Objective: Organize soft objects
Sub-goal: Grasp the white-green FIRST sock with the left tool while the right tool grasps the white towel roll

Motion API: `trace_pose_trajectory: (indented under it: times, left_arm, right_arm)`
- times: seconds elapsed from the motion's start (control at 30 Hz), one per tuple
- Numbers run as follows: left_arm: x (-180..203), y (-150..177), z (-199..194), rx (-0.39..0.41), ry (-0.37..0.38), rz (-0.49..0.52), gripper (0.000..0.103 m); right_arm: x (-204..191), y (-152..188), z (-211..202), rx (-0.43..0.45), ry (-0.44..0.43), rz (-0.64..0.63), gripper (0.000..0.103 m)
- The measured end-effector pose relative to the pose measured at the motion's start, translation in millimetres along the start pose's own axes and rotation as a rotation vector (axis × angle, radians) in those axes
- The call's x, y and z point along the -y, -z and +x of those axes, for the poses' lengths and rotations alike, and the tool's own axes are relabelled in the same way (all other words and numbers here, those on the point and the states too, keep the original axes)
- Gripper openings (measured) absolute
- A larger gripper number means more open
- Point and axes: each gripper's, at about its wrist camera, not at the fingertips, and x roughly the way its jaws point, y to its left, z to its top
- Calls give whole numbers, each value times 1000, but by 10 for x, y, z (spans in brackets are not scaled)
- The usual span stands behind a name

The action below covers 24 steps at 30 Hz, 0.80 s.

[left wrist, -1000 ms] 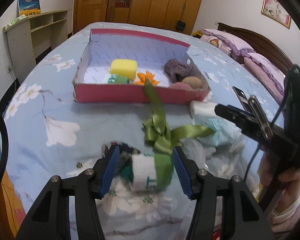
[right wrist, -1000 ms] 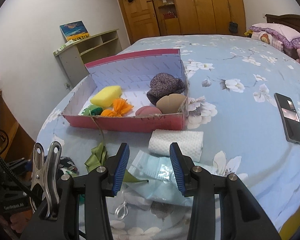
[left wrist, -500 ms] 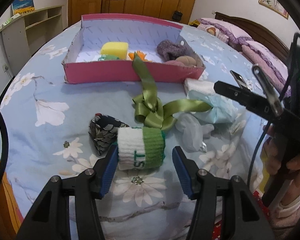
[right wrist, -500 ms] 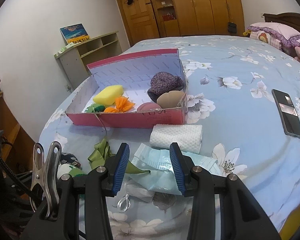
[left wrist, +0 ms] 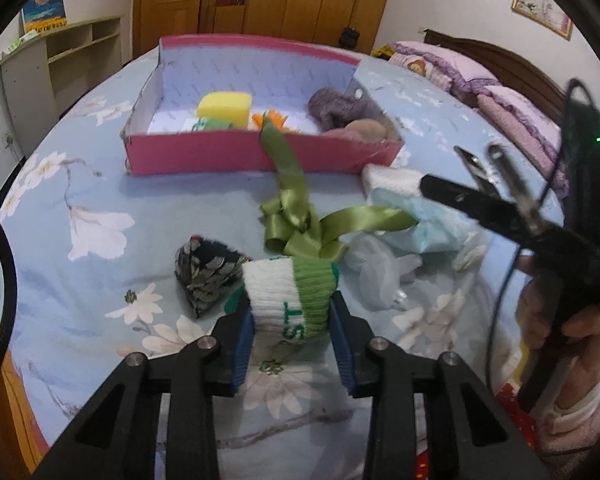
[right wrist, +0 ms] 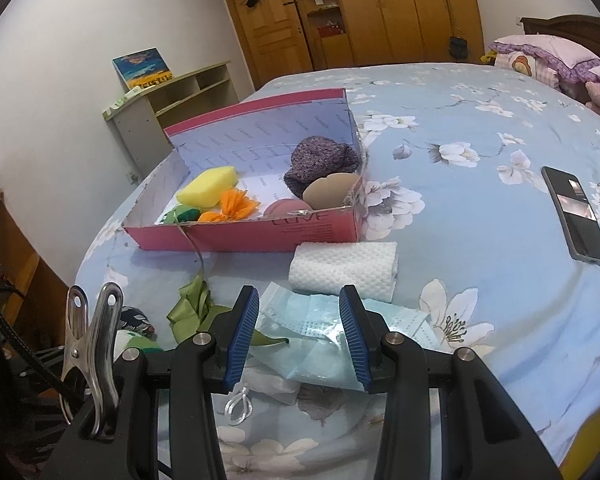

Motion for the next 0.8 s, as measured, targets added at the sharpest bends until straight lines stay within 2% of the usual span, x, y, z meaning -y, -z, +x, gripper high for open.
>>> trace_pose_trajectory:
  times: [0.07,0.2,0.23,0.47,0.67,0.73,0.8]
  left_arm:
    - [18,-29,-67,26,2,9,37]
    - [-2,-108,-143,60,0,8,37]
    - [-21,-127,-149,65,-2,4,37]
    - [-131,-196,-120,63,-13,-22,37]
    - [-142,-242,-37,48,-22,-24,37]
    - [-137,-256,-19,45,-23,-23,37]
    - [-131,-260,-2,43,-25,-21,37]
  right_arm:
    - [22,-16,14,0,10,6,44]
    - [98,-63,49,2,32,34,61]
    - [131,-81,69,1,39,40,62]
    - [402,-188,285,-55,79,83,62]
    - [514,-205,506,-107,65,97,62]
    - [524,-200,568,-116,57,100,58]
    - [515,-194,608,-119,48,96,39]
